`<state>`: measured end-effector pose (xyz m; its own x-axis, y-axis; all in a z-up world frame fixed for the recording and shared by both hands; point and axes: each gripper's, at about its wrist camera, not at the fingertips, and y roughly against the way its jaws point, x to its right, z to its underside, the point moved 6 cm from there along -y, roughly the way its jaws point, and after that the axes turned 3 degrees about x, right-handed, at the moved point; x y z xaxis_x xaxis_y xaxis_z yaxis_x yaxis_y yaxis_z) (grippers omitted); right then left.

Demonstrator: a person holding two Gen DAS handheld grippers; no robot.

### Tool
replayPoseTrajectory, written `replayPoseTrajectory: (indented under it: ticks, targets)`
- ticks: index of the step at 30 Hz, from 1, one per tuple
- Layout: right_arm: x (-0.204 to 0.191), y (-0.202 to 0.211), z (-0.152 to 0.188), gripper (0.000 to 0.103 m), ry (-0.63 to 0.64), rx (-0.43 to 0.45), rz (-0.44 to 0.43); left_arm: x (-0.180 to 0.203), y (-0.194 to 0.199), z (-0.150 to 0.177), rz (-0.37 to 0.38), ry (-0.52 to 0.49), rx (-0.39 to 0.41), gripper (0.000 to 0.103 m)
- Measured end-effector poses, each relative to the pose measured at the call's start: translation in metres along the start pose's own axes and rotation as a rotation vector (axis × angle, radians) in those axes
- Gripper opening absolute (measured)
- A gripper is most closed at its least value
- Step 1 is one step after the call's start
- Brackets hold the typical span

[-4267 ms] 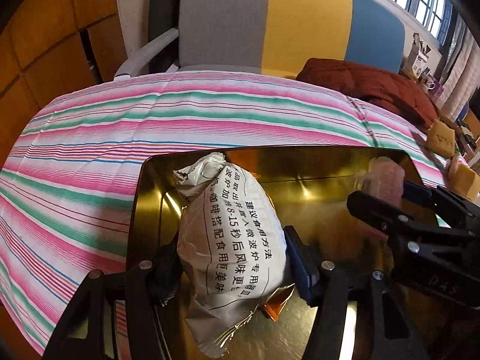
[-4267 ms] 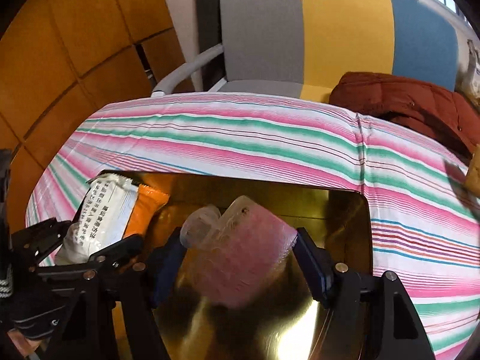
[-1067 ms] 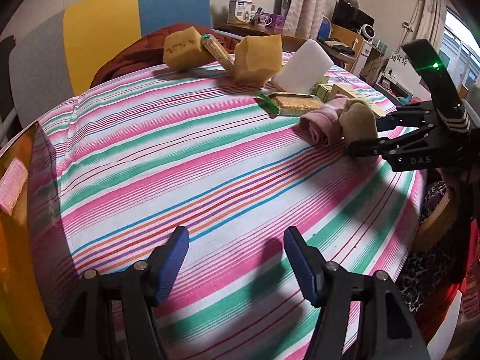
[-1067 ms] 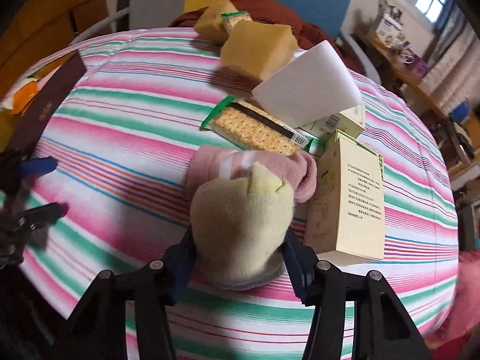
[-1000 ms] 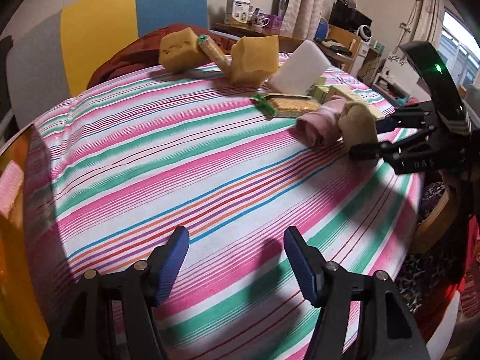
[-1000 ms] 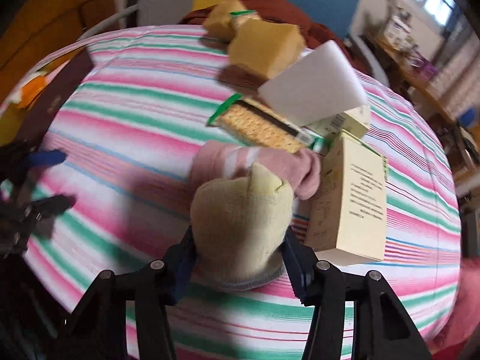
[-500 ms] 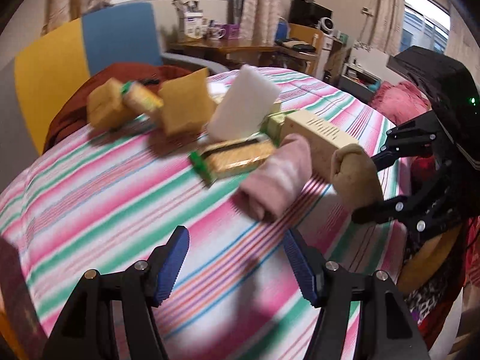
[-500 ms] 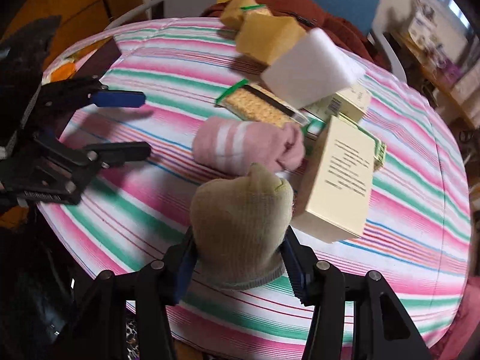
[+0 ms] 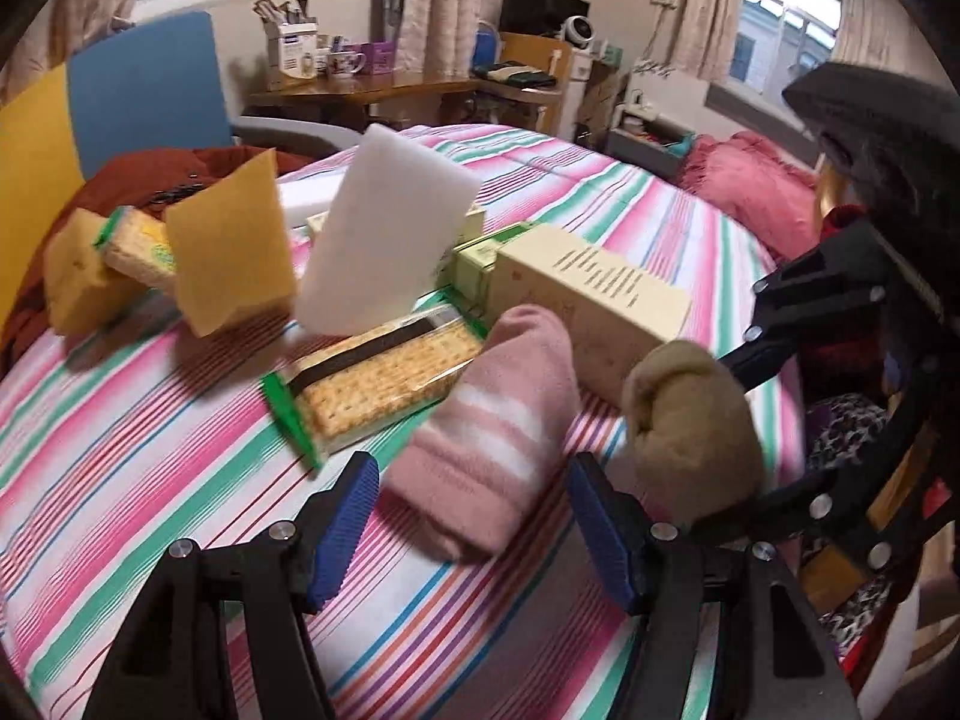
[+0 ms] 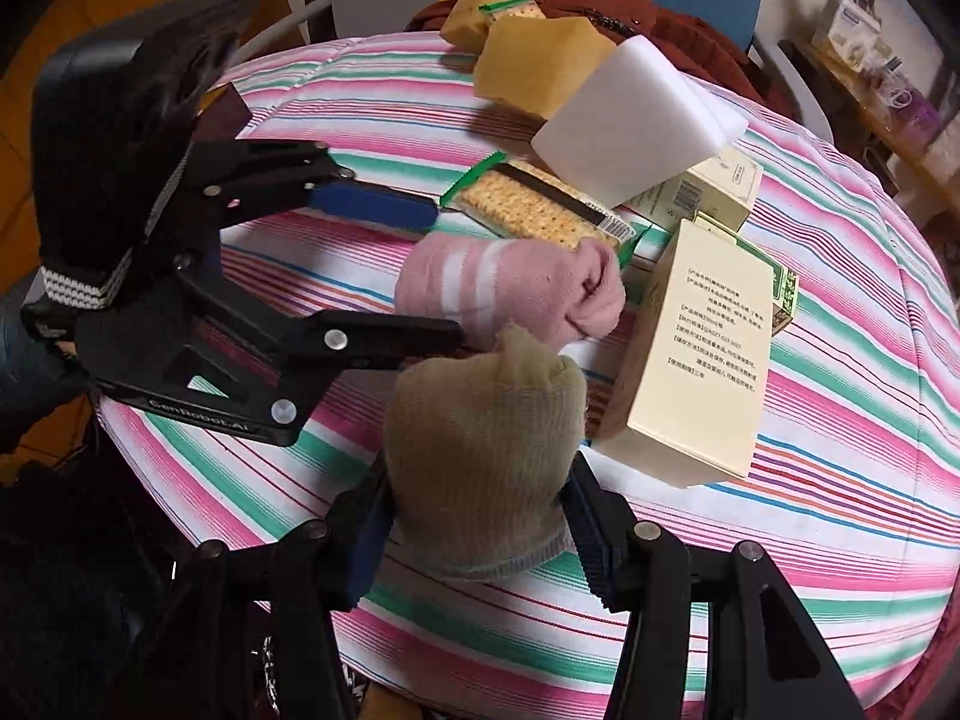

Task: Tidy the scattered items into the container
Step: 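Grasp the cream sock with the right tool while the left tool grasps the pink sock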

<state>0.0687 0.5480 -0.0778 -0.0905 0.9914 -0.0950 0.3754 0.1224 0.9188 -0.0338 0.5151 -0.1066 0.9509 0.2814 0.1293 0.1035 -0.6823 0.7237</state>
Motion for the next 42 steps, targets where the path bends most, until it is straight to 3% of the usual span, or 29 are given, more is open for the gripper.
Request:
replayPoseTrajectory:
  ticks: [9, 17, 23, 33, 39, 42]
  targets:
    - [0.0, 0.008, -0.007, 0.057, -0.032, 0.047, -0.015, 0.01, -0.02, -0.009, 0.047, -0.025, -0.028, 0.062]
    - [0.005, 0.01, -0.008, 0.057, -0.062, 0.059, -0.011, 0.003, -0.027, -0.001, 0.055, 0.036, -0.036, 0.035]
    - [0.009, -0.001, -0.017, 0.057, -0.093, 0.065, -0.015, -0.006, -0.014, 0.011, 0.033, 0.095, -0.02, 0.031]
    - [0.006, -0.002, -0.025, 0.057, -0.127, 0.123, 0.012, -0.039, 0.037, 0.055, -0.088, 0.242, 0.006, 0.03]
    - [-0.034, -0.041, -0.034, 0.056, -0.065, 0.124, 0.064, -0.061, 0.075, 0.084, -0.2, 0.311, 0.033, 0.03]
    - [-0.052, -0.048, -0.038, 0.055, -0.073, 0.174, 0.104, -0.07, 0.099, 0.093, -0.234, 0.333, 0.064, 0.03]
